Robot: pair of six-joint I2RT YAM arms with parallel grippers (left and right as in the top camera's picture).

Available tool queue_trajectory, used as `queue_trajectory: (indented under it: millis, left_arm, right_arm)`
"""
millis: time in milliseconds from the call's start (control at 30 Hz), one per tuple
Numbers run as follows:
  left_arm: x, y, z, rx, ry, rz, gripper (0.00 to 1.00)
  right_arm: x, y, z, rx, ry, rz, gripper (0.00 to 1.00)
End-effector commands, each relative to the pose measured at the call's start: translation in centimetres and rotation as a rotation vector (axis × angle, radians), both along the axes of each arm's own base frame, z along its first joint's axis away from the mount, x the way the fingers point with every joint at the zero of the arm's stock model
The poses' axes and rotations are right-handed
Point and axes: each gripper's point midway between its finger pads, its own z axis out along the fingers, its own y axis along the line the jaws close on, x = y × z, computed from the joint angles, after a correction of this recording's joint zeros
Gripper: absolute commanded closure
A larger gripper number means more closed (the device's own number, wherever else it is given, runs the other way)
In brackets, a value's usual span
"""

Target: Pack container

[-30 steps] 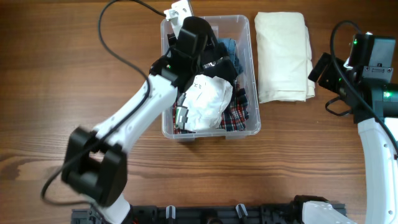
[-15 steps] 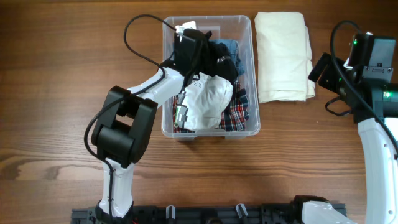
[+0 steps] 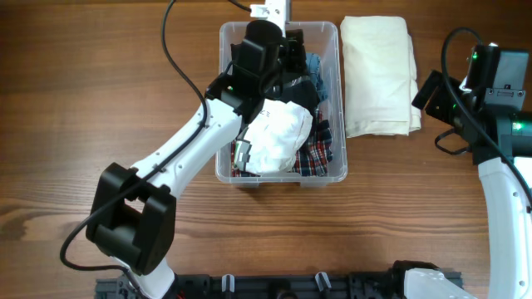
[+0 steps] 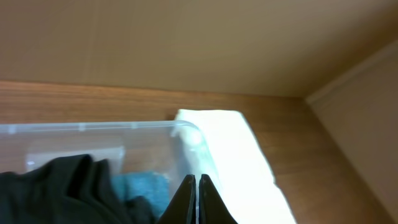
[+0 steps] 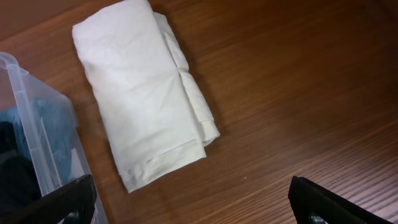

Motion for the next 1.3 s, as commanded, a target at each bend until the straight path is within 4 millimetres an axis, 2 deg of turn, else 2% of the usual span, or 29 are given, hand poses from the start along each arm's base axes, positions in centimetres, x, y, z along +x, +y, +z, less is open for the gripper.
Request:
queue_trajectory:
  millis: [0, 167, 300, 400, 467, 533, 600, 667, 733, 767, 800, 867, 900, 933, 1033, 1067, 1100, 1133, 1200, 1267]
  left_arm:
    - [-0.9, -2.1, -3.5, 0.049, 0.055, -0.057, 0.96]
    - [-1.5, -3.9, -7.7, 0.089, 0.114, -0.089, 0.96]
    - [-2.1, -4.8, -13.2, 0.128, 0.21, -0.096, 0.96]
    - [-2.9, -5.1, -18.4, 0.179, 0.297, -0.104, 0.96]
    - [-3.5, -5.0, -20.6, 0.208, 0.337, -0.107, 0.96]
    - [-3.6, -4.9, -21.0, 0.215, 0.348, -0.107, 0.96]
    - [-3.3, -5.0, -19.9, 0.2, 0.326, -0.106, 0.96]
    - [-2.8, -5.4, -17.2, 0.174, 0.267, -0.113, 0.94]
    - [-2.2, -5.3, -13.4, 0.133, 0.201, -0.105, 0.89]
    - [-1.6, -4.2, -6.1, 0.057, 0.088, -0.08, 0.82]
    - [-1.4, -2.9, -2.9, 0.034, 0.042, -0.048, 0.8]
    - [-1.0, 0.0, 0.8, 0.03, -0.004, 0.038, 0.77]
    - [-0.8, 2.0, 2.1, 0.04, -0.018, 0.099, 0.75]
    - [-0.5, 4.9, 3.6, 0.06, -0.029, 0.187, 0.73]
    - [-0.2, 13.0, 5.8, 0.126, -0.031, 0.421, 0.62]
    - [-0.2, 15.1, 6.1, 0.143, -0.025, 0.476, 0.6]
    - [-0.3, 18.4, 6.4, 0.171, -0.011, 0.558, 0.5]
    - [-0.5, 21.0, 6.4, 0.192, 0.006, 0.618, 0.36]
    - [-1.0, 26.1, 5.9, 0.226, 0.057, 0.722, 0.03]
    - [-1.6, 30.1, 5.1, 0.251, 0.108, 0.798, 0.0]
  right_arm:
    - [0.0, -0.2, 0.4, -0.016, -0.009, 0.002, 0.0]
    - [0.0, -0.2, 0.4, -0.016, -0.009, 0.002, 0.0]
    - [0.0, -0.2, 0.4, -0.016, -0.009, 0.002, 0.0]
    - [0.0, -0.2, 0.4, -0.016, -0.009, 0.002, 0.0]
    - [0.0, -0.2, 0.4, -0.016, -0.009, 0.002, 0.0]
    - [0.0, -0.2, 0.4, -0.016, -0.009, 0.002, 0.0]
    - [0.0, -0.2, 0.4, -0.016, -0.009, 0.002, 0.0]
    - [0.0, -0.2, 0.4, -0.016, -0.009, 0.002, 0.0]
    - [0.0, -0.2, 0.4, -0.016, -0.009, 0.002, 0.0]
    - [0.0, -0.2, 0.4, -0.016, -0.009, 0.002, 0.0]
    - [0.0, -0.2, 0.4, -0.016, -0.009, 0.002, 0.0]
    - [0.0, -0.2, 0.4, -0.016, -0.009, 0.002, 0.0]
    - [0.0, -0.2, 0.4, -0.016, -0.009, 0.002, 0.0]
    - [0.0, -0.2, 0.4, -0.016, -0.009, 0.002, 0.0]
    - [0.0, -0.2, 0.4, -0.016, -0.009, 0.002, 0.0]
    - [0.0, -0.2, 0.4, -0.016, -0.009, 0.002, 0.0]
    - [0.0, -0.2, 0.4, -0.016, -0.009, 0.002, 0.0]
    - [0.0, -0.2, 0.4, -0.016, -0.009, 0.002, 0.0]
    - [0.0, -0.2, 0.4, -0.016, -0.009, 0.002, 0.0]
    - [0.0, -0.2, 0.4, -0.016, -0.009, 0.002, 0.0]
